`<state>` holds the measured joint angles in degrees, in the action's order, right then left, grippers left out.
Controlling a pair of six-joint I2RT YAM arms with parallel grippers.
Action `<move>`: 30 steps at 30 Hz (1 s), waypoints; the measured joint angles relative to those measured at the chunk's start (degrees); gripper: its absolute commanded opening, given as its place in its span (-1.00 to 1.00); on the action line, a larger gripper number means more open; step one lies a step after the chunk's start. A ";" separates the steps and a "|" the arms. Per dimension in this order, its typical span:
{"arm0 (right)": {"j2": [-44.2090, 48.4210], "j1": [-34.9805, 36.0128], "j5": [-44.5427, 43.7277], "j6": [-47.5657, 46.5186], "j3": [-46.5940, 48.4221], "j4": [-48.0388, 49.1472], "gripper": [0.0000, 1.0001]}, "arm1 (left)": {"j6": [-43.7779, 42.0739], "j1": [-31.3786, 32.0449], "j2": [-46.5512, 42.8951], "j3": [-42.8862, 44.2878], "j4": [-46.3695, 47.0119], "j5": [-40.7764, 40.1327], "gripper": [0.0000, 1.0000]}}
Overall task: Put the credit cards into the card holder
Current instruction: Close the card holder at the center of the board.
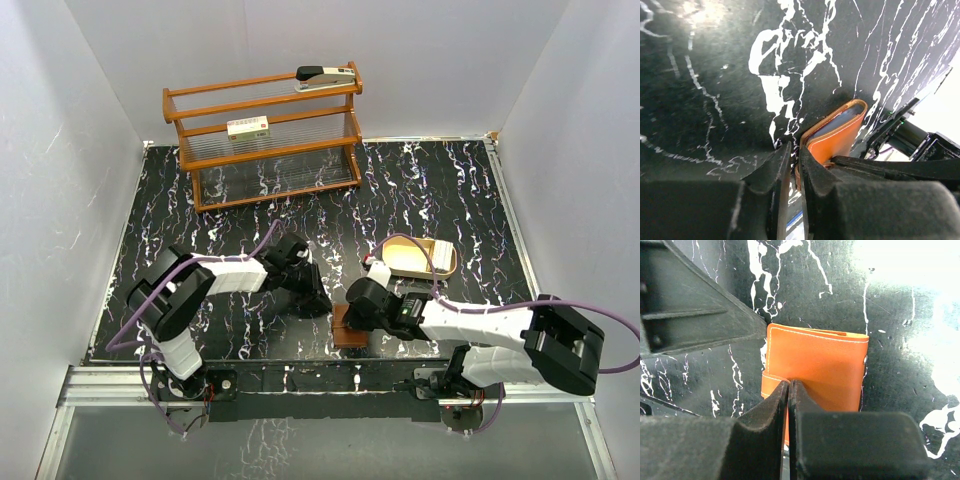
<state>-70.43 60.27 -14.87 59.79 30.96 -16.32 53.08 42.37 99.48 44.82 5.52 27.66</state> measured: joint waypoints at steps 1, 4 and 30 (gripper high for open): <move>0.15 0.00 -0.07 0.15 -0.22 0.15 -1.00 | -0.20 -0.04 -0.48 0.13 -0.96 -1.03 -0.71; 0.66 0.00 -0.20 0.48 -0.85 0.76 -1.00 | -0.76 -0.15 -2.38 0.20 -3.45 -3.10 -0.74; 1.27 0.00 -0.20 0.96 -1.64 1.51 -0.78 | 0.24 5.86 -3.34 -0.22 -3.06 0.35 -1.00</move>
<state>-69.17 60.27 -15.07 60.75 29.32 -14.81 53.32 48.23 96.14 44.60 2.46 28.01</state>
